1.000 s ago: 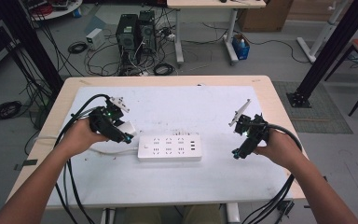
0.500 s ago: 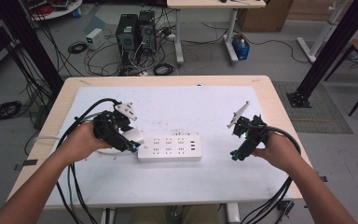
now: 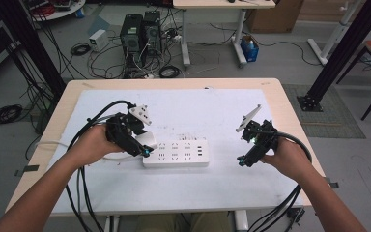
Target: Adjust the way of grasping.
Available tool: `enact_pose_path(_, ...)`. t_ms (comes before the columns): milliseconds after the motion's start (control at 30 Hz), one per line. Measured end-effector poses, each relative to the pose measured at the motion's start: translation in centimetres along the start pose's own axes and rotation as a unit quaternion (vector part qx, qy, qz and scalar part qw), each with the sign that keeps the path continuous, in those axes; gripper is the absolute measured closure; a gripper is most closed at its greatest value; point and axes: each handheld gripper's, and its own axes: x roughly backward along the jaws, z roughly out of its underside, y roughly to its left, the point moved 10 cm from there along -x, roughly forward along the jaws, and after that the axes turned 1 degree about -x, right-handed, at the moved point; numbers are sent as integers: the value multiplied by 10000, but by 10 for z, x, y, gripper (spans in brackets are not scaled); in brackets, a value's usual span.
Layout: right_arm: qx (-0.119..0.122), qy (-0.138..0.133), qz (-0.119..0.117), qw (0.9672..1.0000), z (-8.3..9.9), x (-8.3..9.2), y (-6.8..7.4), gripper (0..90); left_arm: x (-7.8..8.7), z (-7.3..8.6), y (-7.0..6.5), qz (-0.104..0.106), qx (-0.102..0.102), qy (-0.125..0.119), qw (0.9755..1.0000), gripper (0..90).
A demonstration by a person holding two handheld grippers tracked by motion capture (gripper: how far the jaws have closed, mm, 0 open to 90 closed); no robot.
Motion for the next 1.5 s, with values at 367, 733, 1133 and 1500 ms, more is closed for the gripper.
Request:
enact_pose_path(367,-278,-371,-134,9988,-14,8,10,44,-9,-22,-10,89,-334,-81,9994,425)
enact_pose_path(733,-804,-954,-851,9885,-37,18,27,44,-16,-42,-19,246,-702,76,9972,426)
enact_pose_path(1133,-1450,-1513,-1743,9621,-46,20,40,44,-29,-62,-26,281,-851,-21,9960,425)
enact_pose_path(1500,-2153,-1886,-2834,9153,-54,25,50,44,-39,-74,-33,339,-975,-72,9946,425)
